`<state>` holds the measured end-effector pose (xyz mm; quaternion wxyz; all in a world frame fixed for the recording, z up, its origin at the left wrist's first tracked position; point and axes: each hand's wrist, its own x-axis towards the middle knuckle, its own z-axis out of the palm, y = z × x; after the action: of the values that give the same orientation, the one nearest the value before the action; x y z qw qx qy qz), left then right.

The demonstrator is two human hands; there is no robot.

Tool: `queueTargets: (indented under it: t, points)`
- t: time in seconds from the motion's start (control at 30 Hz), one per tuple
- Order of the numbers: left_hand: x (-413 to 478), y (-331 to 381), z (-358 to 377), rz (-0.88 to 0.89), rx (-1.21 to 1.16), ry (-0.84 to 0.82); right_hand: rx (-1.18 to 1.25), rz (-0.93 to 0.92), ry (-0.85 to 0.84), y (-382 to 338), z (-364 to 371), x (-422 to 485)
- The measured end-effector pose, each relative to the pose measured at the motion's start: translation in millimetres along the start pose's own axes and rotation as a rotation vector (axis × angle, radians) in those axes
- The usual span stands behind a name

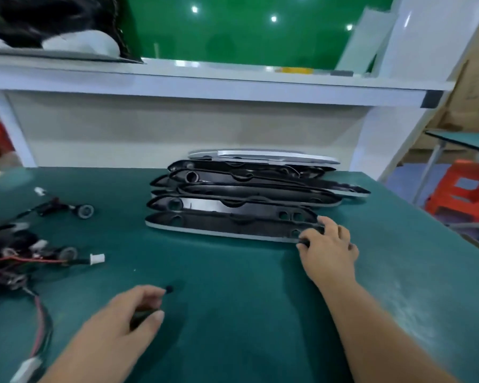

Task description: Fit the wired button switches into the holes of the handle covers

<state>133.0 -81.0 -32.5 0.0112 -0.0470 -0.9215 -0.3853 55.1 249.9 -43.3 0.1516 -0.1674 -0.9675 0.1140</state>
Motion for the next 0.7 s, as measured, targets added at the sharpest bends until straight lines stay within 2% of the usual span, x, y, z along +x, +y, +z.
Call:
queueTargets:
  t: [0.17, 0.33, 0.47, 0.53, 0.63, 0.7]
  points:
    - [2.2, -2.0, -4.2, 0.045, 0.031, 0.128, 0.057, -0.168, -0.098, 5.5, -13.0, -11.3]
    - [3.2, -3.6, -10.2, 0.029, 0.048, 0.349, 0.125, -0.217, -0.179, 20.6, -44.8, -43.4]
    - [-4.4, -2.2, -18.7, 0.017, -0.217, 0.274, 0.442, -0.180, -0.396, 42.4, -59.2, -74.2]
    - [-8.1, -1.9, -20.5, 0.003, -0.251, 0.295, 0.493, -0.184, -0.487, 48.8, -65.5, -84.1]
    - [-7.1, -7.1, -29.6, 0.014, -0.341, 0.462, 0.404, -0.280, -0.569, 46.8, -74.2, -91.4]
    - [-4.9, -9.6, -39.1, -0.014, -0.350, 0.549, 0.226, -0.422, -0.524, 39.1, -73.6, -94.9]
